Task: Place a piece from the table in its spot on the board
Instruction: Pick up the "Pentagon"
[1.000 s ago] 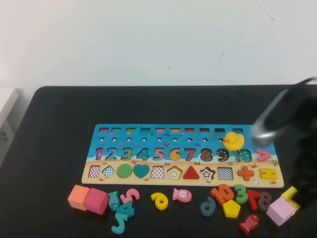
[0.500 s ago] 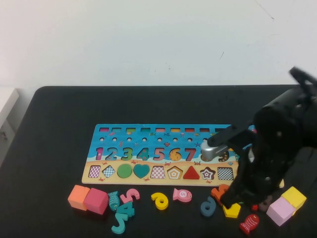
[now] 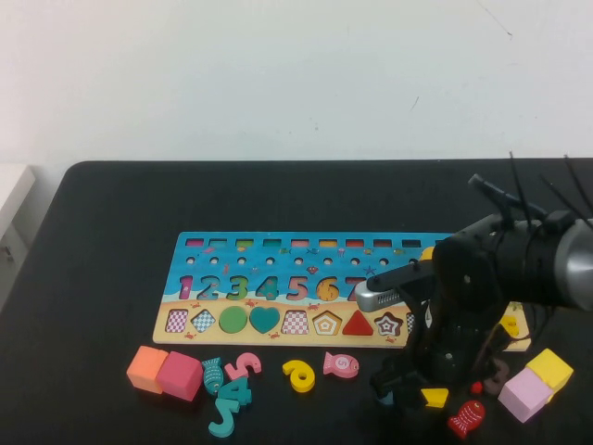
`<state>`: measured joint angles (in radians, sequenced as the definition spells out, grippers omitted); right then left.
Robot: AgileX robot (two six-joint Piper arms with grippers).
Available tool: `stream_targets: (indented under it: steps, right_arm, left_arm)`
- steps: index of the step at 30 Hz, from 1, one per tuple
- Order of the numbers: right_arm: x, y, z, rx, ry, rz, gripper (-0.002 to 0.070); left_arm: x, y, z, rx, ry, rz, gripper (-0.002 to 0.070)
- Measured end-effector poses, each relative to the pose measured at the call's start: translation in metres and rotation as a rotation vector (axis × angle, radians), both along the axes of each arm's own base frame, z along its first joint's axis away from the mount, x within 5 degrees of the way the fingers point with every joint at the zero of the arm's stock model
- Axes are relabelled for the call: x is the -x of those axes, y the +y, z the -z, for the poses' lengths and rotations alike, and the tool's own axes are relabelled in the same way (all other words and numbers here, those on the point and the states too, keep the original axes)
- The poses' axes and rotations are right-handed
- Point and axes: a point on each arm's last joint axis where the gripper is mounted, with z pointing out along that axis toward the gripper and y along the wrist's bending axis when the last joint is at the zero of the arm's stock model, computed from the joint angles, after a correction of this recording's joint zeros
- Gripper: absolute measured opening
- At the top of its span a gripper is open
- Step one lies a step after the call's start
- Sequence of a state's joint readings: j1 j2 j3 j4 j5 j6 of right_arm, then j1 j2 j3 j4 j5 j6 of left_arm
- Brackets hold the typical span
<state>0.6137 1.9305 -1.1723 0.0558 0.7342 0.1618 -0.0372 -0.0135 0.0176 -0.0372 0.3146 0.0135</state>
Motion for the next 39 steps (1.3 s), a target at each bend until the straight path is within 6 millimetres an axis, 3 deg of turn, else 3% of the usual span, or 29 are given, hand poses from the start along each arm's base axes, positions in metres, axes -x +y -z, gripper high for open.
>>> stream_targets:
  steps: [22,25,28,32,35,39]
  right_arm:
    - [-0.009,-0.003,0.024,0.059,-0.011,0.070,0.0559]
    - [-0.010,-0.003,0.023,0.055,-0.016,0.070,0.0533]
    - [-0.011,-0.002,0.022,0.050,-0.023,0.070,0.0463]
    - [-0.016,0.001,0.015,0.047,-0.034,0.067,0.0363]
    - [-0.018,0.003,0.005,0.061,-0.020,0.045,0.0363]
    - [-0.021,0.005,-0.027,0.058,-0.037,-0.006,0.0363]
  left_arm:
    - [0.000,0.000,0.000,0.000,0.000,0.000,-0.0002]
    - [0.000,0.000,0.000,0.000,0.000,0.000,-0.0002]
    - [0.000,0.000,0.000,0.000,0.000,0.000,-0.0002]
    - [0.000,0.000,0.000,0.000,0.000,0.000,-0.0001]
    - [0.000,0.000,0.000,0.000,0.000,0.000,-0.0001]
    - [0.000,0.000,0.000,0.000,0.000,0.000,-0.0001]
